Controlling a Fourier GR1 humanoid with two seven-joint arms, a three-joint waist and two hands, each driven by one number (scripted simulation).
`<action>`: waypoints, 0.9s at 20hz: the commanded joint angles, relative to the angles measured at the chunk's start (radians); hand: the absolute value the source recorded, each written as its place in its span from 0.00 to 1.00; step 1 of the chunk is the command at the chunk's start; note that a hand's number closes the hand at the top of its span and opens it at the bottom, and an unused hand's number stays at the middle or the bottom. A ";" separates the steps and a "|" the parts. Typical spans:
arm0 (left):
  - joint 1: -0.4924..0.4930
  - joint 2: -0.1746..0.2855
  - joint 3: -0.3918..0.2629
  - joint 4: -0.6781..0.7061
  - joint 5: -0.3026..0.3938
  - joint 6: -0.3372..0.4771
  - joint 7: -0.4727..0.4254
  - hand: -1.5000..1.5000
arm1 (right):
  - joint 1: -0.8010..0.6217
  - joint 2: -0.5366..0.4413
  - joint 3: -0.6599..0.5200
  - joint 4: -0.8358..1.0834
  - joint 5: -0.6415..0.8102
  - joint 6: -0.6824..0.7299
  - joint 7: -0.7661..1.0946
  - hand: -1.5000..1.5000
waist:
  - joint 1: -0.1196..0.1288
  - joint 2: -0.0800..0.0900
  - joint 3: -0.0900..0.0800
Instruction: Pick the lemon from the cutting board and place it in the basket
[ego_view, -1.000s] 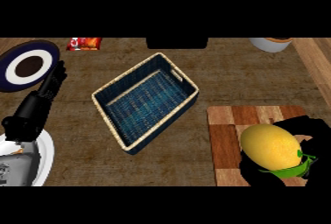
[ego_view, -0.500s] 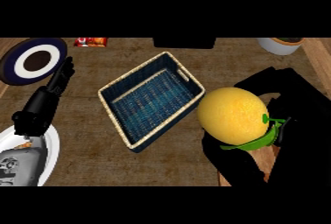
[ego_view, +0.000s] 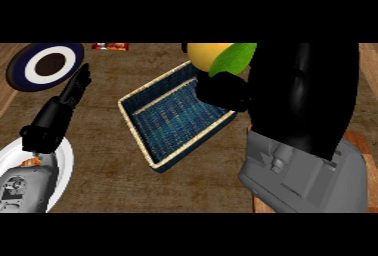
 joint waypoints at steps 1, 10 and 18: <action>-0.025 -0.007 -0.008 0.002 -0.002 0.000 0.009 0.50 | -0.154 0.008 -0.051 0.173 -0.108 0.013 0.256 1.00 | 0.006 -0.002 0.001; 0.012 0.011 0.007 -0.001 -0.005 -0.004 -0.011 0.50 | -0.269 0.008 -0.126 0.485 -0.255 -0.008 0.274 1.00 | 0.002 -0.006 0.002; 0.003 0.012 0.021 0.003 0.000 0.001 -0.003 0.50 | -0.411 0.008 -0.132 0.702 -0.250 0.183 0.274 1.00 | -0.039 -0.015 0.002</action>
